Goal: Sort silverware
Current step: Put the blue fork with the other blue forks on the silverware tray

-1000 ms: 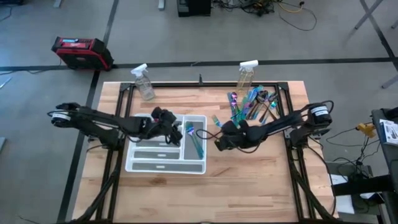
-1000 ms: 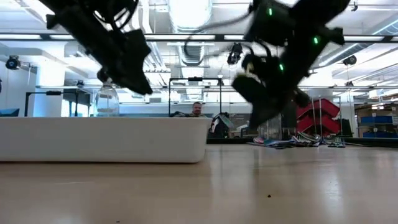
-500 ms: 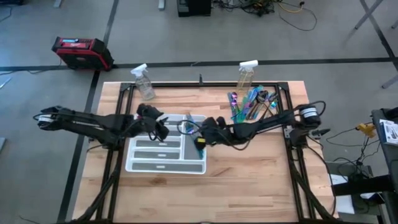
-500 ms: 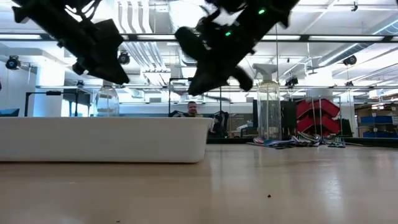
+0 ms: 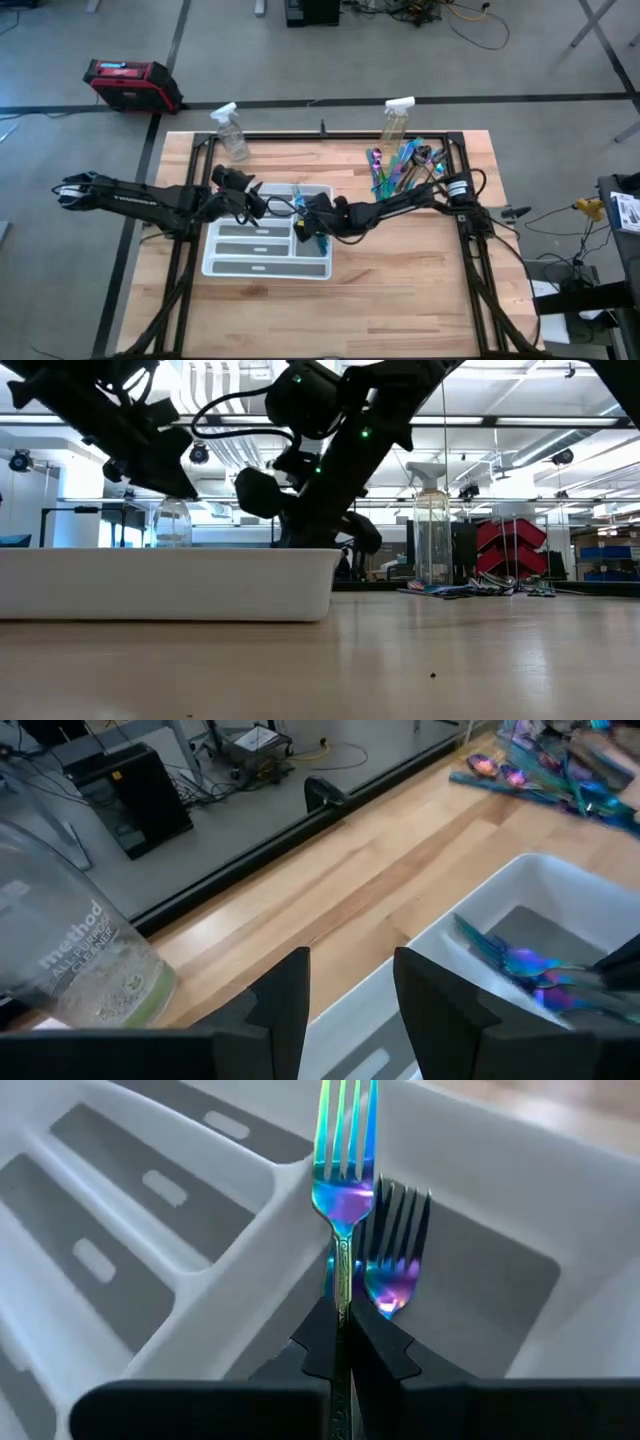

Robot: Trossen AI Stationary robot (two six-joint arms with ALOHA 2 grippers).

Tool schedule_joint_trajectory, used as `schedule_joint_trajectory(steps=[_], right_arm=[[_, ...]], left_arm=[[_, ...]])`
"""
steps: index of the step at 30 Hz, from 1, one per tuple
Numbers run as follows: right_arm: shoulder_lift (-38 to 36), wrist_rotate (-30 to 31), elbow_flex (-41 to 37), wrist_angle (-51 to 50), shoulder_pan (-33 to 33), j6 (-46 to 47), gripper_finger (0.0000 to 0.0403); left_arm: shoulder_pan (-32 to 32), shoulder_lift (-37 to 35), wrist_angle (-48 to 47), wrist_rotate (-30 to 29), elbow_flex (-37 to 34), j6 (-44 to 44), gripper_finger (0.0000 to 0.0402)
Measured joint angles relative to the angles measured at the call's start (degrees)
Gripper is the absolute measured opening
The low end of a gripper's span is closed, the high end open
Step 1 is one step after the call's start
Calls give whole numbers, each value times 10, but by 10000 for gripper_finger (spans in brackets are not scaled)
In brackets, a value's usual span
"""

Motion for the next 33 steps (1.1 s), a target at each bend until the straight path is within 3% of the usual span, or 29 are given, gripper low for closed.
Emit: schedule_joint_trajectory(steps=[6, 17, 23, 29, 33], right_arm=[[5, 11, 0, -12, 4, 27, 12], [0, 6, 0, -35, 22, -12, 101], [-72, -12, 21, -167, 22, -81, 132], [-146, 84, 13, -359, 22, -96, 128], [-162, 127, -19, -423, 14, -63, 107]], left_arm=[[0, 3, 2, 1, -24, -23, 132], [-12, 6, 12, 1, -31, -32, 132], [-25, 9, 21, 19, -31, -26, 132], [-42, 28, 69, 22, -49, -26, 132], [-47, 55, 164, 68, -66, -16, 132]])
